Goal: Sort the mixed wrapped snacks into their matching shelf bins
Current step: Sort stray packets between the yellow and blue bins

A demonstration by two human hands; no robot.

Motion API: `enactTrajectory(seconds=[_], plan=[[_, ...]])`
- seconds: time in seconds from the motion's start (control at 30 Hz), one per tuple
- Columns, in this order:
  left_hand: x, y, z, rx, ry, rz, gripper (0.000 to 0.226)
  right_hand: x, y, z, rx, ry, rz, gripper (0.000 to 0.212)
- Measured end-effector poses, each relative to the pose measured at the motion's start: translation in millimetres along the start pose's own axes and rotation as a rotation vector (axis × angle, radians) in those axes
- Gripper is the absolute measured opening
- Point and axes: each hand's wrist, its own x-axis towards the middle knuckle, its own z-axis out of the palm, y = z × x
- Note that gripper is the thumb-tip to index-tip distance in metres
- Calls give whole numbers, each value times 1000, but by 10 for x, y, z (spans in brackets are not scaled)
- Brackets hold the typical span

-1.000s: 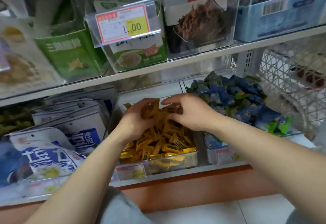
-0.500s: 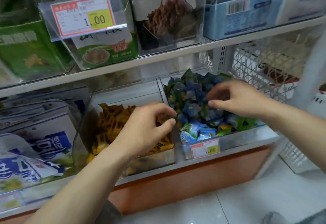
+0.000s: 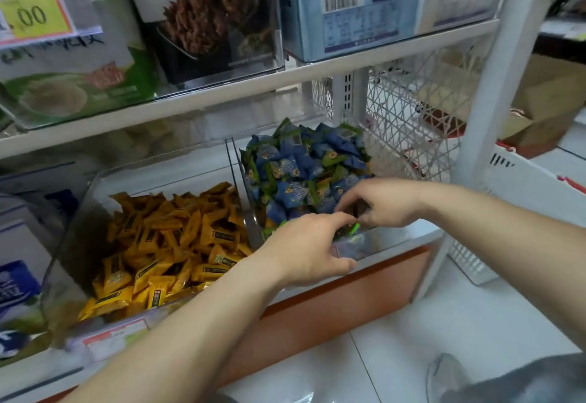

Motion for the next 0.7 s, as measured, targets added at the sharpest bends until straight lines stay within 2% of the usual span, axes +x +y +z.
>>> enactTrajectory(seconds=[0.1, 0.2, 0.33, 0.43, 0.5, 0.57, 0.6, 0.7], plan=[[18, -32, -45, 2, -45, -17, 59, 78, 8, 28, -28, 4, 0, 15], [-11, -72, -106, 55, 9, -57, 31, 124, 42, 50, -53, 3, 15, 12], [-58, -84, -117, 120, 43, -116, 34, 107, -6, 34, -46, 72, 13, 13], [-56, -96, -106, 50, 75, -136, 39, -13, -70, -97, 22, 221, -24, 12], [-41, -98, -109, -98, 214, -137, 47, -144, -107, -209, 129, 363, -61, 16], [-28, -86, -140, -316, 387, -144, 62, -255, -159, -279, 336, 483, -113, 20], [-25, -79, -164, -416, 443, -138, 63, -283, -191, -284, 451, 524, -141, 20], [-43, -72, -232, -496, 531, -95, 29, -277, -261, -230, 672, 570, -178, 15]])
